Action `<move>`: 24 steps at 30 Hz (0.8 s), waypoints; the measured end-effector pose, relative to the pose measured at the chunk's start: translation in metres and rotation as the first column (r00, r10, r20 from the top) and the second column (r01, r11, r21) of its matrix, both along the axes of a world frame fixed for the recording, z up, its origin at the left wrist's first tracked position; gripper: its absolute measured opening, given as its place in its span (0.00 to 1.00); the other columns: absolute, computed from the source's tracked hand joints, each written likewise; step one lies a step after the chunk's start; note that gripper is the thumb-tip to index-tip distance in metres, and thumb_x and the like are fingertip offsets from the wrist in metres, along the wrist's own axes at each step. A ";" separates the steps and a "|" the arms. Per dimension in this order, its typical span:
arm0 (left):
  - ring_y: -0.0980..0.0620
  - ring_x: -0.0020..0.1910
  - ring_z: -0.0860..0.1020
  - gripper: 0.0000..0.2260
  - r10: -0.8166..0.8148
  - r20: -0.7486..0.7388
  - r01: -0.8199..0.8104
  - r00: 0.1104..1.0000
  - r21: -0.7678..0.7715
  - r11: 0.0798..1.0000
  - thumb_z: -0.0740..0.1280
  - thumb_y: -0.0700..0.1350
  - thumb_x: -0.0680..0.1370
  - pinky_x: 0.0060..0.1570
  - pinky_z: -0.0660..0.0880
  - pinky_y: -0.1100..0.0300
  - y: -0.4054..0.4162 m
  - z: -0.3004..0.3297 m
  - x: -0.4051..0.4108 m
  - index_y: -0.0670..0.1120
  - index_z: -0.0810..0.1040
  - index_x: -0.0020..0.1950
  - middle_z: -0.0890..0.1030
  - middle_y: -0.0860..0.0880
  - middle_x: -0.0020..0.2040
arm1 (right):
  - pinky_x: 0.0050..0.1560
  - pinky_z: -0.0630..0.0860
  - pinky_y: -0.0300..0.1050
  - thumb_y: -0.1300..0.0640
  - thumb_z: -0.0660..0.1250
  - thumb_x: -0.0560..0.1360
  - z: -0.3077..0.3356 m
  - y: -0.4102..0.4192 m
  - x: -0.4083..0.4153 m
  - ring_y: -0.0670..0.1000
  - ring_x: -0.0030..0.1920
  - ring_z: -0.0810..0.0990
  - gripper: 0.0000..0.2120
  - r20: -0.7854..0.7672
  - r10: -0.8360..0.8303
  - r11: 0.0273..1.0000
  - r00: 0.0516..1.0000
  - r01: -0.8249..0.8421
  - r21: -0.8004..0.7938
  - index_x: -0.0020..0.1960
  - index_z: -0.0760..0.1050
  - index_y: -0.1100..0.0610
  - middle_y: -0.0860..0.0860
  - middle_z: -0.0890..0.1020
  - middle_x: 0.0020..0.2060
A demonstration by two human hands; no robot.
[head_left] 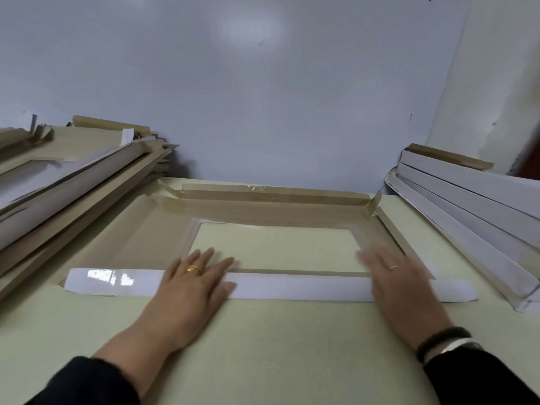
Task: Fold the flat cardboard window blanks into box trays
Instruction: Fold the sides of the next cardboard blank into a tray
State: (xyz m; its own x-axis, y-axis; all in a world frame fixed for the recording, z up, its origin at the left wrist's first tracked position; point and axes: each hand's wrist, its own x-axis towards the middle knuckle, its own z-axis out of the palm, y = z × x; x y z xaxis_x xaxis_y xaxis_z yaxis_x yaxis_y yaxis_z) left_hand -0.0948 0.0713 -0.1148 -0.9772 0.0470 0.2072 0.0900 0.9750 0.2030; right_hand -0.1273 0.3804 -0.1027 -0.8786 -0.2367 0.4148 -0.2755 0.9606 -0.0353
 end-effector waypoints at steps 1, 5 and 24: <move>0.55 0.75 0.45 0.23 -0.019 0.027 0.019 0.999 -0.004 1.000 0.41 0.62 0.78 0.71 0.41 0.59 0.010 -0.001 -0.001 0.63 0.51 0.74 0.49 0.54 0.77 | 0.63 0.67 0.57 0.69 0.58 0.72 0.000 -0.017 0.004 0.58 0.64 0.73 0.22 0.008 0.146 0.989 0.989 -0.145 -0.028 0.64 0.73 0.58 0.57 0.73 0.65; 0.55 0.75 0.44 0.22 -0.002 0.110 0.000 0.994 0.017 1.000 0.44 0.61 0.79 0.71 0.39 0.58 0.021 -0.003 -0.005 0.62 0.51 0.74 0.47 0.53 0.77 | 0.69 0.55 0.40 0.49 0.48 0.81 -0.013 -0.055 0.005 0.44 0.69 0.62 0.19 0.187 0.254 0.967 0.949 -0.244 -0.073 0.71 0.61 0.46 0.42 0.65 0.70; 0.53 0.75 0.41 0.24 0.039 0.192 -0.038 0.981 -0.011 0.999 0.45 0.62 0.79 0.72 0.39 0.56 0.015 -0.003 -0.004 0.62 0.47 0.75 0.44 0.56 0.77 | 0.67 0.55 0.54 0.46 0.42 0.77 -0.007 0.048 -0.016 0.49 0.66 0.64 0.20 0.229 -0.581 0.814 0.781 0.560 0.154 0.59 0.69 0.41 0.46 0.71 0.62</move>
